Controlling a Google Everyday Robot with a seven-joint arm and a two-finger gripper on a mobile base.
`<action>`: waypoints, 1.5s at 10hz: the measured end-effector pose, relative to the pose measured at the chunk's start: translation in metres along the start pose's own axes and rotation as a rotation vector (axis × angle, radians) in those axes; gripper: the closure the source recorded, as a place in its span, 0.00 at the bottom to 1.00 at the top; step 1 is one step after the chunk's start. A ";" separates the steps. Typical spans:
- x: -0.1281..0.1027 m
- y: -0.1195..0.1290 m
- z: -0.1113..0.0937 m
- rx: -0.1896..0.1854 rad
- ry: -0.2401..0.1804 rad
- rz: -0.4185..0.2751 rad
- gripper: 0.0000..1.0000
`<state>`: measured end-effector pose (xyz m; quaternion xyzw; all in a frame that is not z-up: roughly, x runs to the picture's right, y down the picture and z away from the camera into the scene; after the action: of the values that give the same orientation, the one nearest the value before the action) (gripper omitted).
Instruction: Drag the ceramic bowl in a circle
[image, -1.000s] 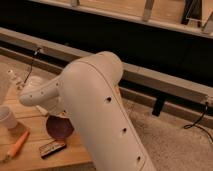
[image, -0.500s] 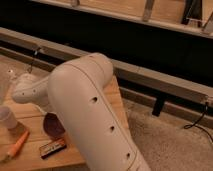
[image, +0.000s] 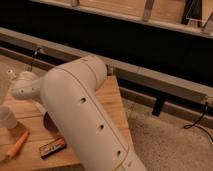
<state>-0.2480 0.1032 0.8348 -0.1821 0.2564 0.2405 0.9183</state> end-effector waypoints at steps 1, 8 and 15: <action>-0.013 -0.005 -0.004 0.014 -0.008 0.002 1.00; -0.044 -0.055 -0.002 0.052 0.004 0.107 1.00; -0.015 -0.117 0.037 0.031 0.081 0.283 1.00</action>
<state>-0.1824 0.0186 0.8975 -0.1395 0.3199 0.3563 0.8668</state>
